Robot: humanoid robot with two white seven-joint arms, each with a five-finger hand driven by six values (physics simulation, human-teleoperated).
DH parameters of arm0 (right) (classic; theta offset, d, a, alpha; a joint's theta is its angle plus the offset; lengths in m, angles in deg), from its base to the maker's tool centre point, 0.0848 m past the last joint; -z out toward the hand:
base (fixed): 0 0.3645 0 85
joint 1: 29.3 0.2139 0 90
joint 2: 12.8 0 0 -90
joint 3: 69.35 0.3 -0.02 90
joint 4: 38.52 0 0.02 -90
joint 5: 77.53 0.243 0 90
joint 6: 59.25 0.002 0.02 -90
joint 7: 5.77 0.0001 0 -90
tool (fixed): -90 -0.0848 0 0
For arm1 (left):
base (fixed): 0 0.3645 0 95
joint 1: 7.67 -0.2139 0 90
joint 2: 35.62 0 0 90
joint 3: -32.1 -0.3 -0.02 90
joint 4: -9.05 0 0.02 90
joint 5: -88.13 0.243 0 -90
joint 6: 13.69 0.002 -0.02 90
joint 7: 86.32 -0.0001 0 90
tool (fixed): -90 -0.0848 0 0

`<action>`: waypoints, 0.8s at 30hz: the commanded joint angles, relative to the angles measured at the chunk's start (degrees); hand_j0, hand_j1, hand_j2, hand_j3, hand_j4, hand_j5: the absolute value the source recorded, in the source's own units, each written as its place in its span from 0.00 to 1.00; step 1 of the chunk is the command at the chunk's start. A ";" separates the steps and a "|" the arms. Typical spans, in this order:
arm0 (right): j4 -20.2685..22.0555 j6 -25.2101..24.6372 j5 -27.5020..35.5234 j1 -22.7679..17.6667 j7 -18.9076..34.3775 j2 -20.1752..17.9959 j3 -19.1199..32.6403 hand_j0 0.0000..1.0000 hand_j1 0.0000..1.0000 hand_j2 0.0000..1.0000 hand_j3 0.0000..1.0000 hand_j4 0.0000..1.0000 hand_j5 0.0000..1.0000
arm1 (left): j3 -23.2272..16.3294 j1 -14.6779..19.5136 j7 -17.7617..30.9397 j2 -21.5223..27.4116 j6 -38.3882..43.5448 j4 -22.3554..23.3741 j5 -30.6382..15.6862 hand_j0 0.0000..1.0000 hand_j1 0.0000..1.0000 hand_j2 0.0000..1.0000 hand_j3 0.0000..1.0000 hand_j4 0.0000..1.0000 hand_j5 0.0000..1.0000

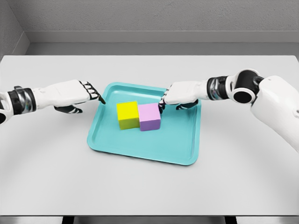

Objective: Push two cubes

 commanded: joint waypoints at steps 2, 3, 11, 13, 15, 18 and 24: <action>-0.05 -0.14 0.27 0.00 -0.02 0.20 -0.01 0.64 0.64 0.64 0.64 0.64 0.64 | 0.15 0.00 -0.10 0.18 0.10 0.00 -0.38 0.79 0.79 0.79 0.79 0.79 0.79; -0.05 -0.14 0.27 0.00 -0.02 0.20 -0.01 0.64 0.64 0.64 0.64 0.64 0.64 | 0.15 0.00 -0.10 0.18 0.10 0.00 -0.30 0.79 0.79 0.79 0.79 0.79 0.79; 12.78 -0.14 1.06 -0.18 -0.02 -10.78 0.95 0.64 0.64 0.64 0.64 0.64 0.64 | 0.15 0.00 -0.01 0.62 0.10 0.00 -0.38 0.79 0.79 0.79 0.79 0.79 0.79; 19.63 -0.14 2.90 -1.93 -0.02 -15.00 1.04 0.64 0.64 0.64 0.64 0.64 0.64 | 0.94 0.00 -0.10 2.29 0.10 0.09 -1.43 0.81 0.81 0.81 0.81 0.81 0.81; 25.61 -0.14 2.99 -4.04 -0.02 -18.16 2.62 0.64 0.64 0.64 0.64 0.64 0.64 | 2.52 -0.09 -0.10 4.05 0.10 1.76 -3.28 0.81 0.81 0.81 0.81 0.81 0.81; 30.10 -0.14 3.08 -4.83 -0.02 -19.31 3.68 0.64 0.64 0.64 0.64 0.64 0.64 | 2.96 -0.09 -0.10 5.63 0.10 3.34 -3.46 0.81 0.81 0.81 0.81 0.81 0.81; 31.33 -0.14 4.66 -6.77 -0.02 -17.11 1.75 0.61 0.61 0.61 0.61 0.61 0.61 | 2.96 0.09 -0.10 6.07 0.10 5.80 -3.90 0.81 0.81 0.81 0.81 0.81 0.81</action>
